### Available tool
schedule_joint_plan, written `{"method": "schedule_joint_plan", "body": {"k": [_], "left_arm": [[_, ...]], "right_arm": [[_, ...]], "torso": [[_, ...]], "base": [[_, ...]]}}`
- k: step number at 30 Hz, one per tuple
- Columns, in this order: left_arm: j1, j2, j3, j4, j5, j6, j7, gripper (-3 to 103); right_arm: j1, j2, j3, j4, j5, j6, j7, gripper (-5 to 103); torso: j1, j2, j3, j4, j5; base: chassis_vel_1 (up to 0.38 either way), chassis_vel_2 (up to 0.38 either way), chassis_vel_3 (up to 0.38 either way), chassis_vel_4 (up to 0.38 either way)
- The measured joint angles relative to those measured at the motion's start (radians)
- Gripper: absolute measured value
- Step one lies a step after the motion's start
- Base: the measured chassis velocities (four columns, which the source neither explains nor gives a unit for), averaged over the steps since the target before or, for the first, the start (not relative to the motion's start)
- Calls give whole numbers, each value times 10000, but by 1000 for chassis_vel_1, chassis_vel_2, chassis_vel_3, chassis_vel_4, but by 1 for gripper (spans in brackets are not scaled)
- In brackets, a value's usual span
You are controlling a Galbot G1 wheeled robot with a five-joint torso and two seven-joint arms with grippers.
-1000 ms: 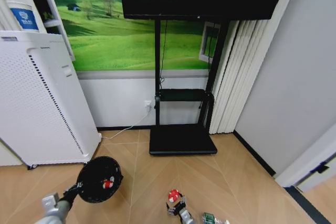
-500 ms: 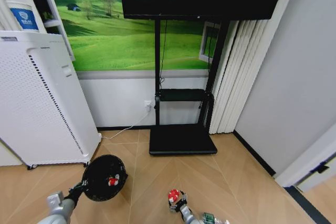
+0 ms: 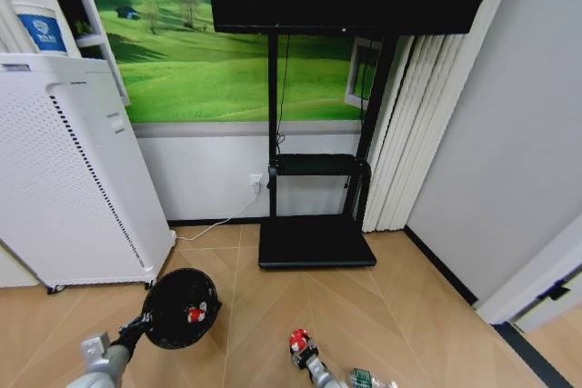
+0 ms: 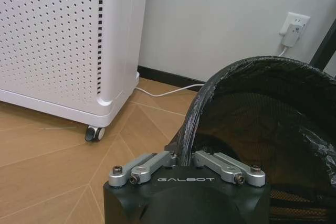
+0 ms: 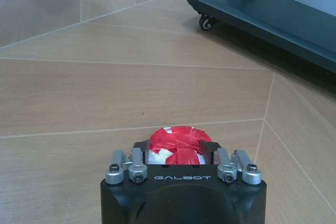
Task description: Pick up the trash bin and place the garbage on the floor into it.
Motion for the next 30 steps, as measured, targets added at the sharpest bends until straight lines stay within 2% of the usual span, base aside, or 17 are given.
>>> {"method": "schedule_joint_plan", "body": {"k": [1,3,4,6,7,8,9,10,12,13,15,30], "left_arm": [[0,0,0,0,0,0,0,2],[3,-12,0,13,-3,-5,-2,2],[3,-12,0,13,-3,-5,-2,2],[1,-18,3,37,-12,-8,-10,2],[1,-18,3,37,-12,-8,-10,2],[-3,-19,3,50,-16,-8,-11,2],[-8,-21,2,82,-19,-11,-15,2],[-8,-21,2,82,-19,-11,-15,2],[-12,-29,0,119,-23,-12,-15,2],[-12,-29,0,119,-23,-12,-15,2],[-15,-39,-3,132,-28,-17,-16,2],[-123,-23,16,288,-40,-28,-18,2]], "right_arm": [[0,0,0,0,0,0,0,59],[-22,-5,8,20,-1,17,-5,48],[-22,-5,8,20,-1,17,-5,48],[-57,-20,41,27,-4,51,-6,37],[-57,-20,41,27,-4,51,-6,37],[-73,-28,58,41,-4,58,-5,32],[-94,-53,97,67,-2,61,2,21],[-94,-53,97,67,-2,61,2,21],[-125,-78,147,100,14,65,20,10],[-125,-78,147,100,14,65,20,10],[-157,-101,158,122,39,76,25,2],[-217,-211,162,366,349,48,109,0]], "torso": [[0,0,0,0,0],[-1,1,0,1,0],[-1,1,0,1,0],[0,0,0,2,0],[0,0,0,2,0],[0,0,0,1,0],[0,1,-1,0,0],[0,1,-1,0,0],[0,1,0,0,0],[0,1,0,0,0],[0,1,0,1,0],[0,0,1,0,0]], "base": [[0,0,0,0],[0,0,0,0],[0,0,0,0],[0,0,0,0],[0,0,0,0],[0,0,0,0],[0,0,0,0],[0,0,0,0],[0,0,0,0],[0,0,0,0],[0,0,0,0],[0,0,0,0]]}}
